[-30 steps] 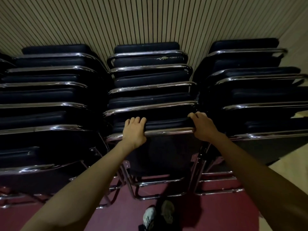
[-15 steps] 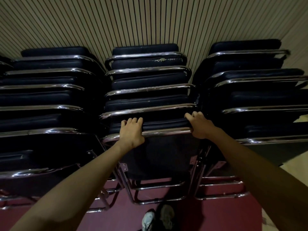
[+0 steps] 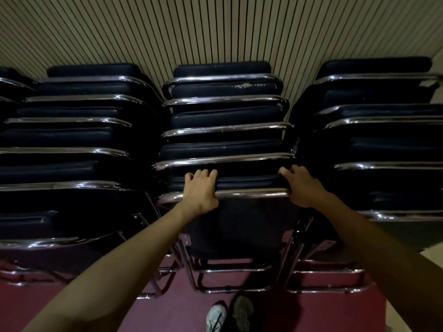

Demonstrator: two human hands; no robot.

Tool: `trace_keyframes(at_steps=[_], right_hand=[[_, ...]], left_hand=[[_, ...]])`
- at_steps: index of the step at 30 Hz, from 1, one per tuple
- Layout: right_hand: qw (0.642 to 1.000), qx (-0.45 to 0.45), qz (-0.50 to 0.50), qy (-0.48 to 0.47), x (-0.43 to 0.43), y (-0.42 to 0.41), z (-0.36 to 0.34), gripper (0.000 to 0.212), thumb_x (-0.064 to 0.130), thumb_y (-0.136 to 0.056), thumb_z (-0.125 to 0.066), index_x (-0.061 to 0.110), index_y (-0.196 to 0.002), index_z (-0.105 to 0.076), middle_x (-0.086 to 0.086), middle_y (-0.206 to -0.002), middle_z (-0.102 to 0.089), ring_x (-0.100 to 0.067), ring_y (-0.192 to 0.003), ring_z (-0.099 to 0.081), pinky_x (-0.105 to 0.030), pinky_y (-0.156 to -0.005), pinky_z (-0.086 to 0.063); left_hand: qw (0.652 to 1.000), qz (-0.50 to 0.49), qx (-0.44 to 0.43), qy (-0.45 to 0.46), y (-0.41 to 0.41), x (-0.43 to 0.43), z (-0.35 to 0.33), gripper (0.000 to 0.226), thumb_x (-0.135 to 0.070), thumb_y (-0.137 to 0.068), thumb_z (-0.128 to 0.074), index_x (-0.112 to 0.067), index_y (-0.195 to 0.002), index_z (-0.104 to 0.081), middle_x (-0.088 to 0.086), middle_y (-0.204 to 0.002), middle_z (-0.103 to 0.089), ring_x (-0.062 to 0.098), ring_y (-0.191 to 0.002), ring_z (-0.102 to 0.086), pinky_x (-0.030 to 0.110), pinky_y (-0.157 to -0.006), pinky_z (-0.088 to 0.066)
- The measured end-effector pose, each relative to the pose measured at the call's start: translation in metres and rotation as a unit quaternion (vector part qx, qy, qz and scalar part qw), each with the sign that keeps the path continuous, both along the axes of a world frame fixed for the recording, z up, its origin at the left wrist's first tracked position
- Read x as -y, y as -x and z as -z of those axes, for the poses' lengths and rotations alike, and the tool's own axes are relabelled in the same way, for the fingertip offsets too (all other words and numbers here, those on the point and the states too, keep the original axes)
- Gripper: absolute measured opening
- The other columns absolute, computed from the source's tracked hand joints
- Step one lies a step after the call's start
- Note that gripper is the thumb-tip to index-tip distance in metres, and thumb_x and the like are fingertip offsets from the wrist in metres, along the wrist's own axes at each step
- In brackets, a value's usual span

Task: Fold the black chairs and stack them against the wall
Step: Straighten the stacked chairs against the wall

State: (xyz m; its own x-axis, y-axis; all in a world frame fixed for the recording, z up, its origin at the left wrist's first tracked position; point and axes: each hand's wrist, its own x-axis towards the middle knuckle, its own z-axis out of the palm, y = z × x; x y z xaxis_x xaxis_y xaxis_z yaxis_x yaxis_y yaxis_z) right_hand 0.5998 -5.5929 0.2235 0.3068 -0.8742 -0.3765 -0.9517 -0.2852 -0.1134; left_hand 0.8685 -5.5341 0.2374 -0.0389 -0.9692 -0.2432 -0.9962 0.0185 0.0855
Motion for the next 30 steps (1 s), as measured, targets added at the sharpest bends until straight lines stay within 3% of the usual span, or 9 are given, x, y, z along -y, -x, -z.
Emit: trace_keyframes(at_steps=[7,10,15,23,30], right_hand=[[0.999,0.042,-0.014,0.011,0.009,0.002,-0.001,0.065,0.011,-0.082,-0.059,0.022,-0.14,-0.032,-0.009,-0.13,-0.035,-0.029,-0.126,-0.031,-0.042,-0.093,-0.045],[0.999,0.033,0.022,0.002,0.007,-0.004,-0.005,0.063,0.013,-0.081,-0.06,0.023,-0.136,-0.032,-0.01,-0.13,-0.033,-0.03,-0.129,-0.027,-0.049,-0.096,-0.041],[0.999,0.037,0.026,0.005,-0.005,-0.002,-0.005,0.058,0.011,-0.083,-0.059,0.025,-0.133,-0.033,-0.007,-0.125,-0.033,-0.028,-0.126,-0.027,-0.049,-0.088,-0.043],[0.999,0.042,0.03,-0.006,-0.006,-0.002,-0.007,0.061,0.011,-0.083,-0.059,0.028,-0.135,-0.032,-0.007,-0.128,-0.031,-0.027,-0.127,-0.025,-0.052,-0.093,-0.041],[0.999,0.034,0.012,-0.008,-0.004,0.004,-0.002,0.065,0.013,-0.085,-0.058,0.028,-0.141,-0.028,-0.007,-0.127,-0.031,-0.027,-0.125,-0.026,-0.049,-0.086,-0.047]], left_hand=[[1.0,0.008,0.017,-0.003,-0.002,0.001,0.007,0.063,-0.032,-0.076,-0.067,-0.02,-0.131,-0.041,0.005,-0.122,-0.051,0.026,-0.118,-0.045,0.041,-0.101,-0.028],[1.0,0.009,0.026,-0.01,-0.002,0.007,0.007,0.067,-0.035,-0.077,-0.066,-0.02,-0.137,-0.038,0.006,-0.126,-0.049,0.026,-0.121,-0.043,0.042,-0.102,-0.029],[0.998,0.038,0.029,-0.051,-0.002,-0.001,-0.005,0.074,-0.03,-0.08,-0.064,-0.019,-0.144,-0.029,0.009,-0.128,-0.045,0.028,-0.124,-0.04,0.043,-0.104,-0.028],[0.997,0.034,0.035,-0.053,-0.004,0.0,-0.008,0.072,-0.029,-0.082,-0.064,-0.021,-0.144,-0.028,0.01,-0.128,-0.044,0.028,-0.124,-0.04,0.041,-0.106,-0.028],[0.995,0.053,0.045,-0.077,-0.004,0.001,-0.008,0.072,-0.032,-0.082,-0.065,-0.024,-0.142,-0.027,0.007,-0.128,-0.042,0.026,-0.122,-0.039,0.042,-0.102,-0.032]])
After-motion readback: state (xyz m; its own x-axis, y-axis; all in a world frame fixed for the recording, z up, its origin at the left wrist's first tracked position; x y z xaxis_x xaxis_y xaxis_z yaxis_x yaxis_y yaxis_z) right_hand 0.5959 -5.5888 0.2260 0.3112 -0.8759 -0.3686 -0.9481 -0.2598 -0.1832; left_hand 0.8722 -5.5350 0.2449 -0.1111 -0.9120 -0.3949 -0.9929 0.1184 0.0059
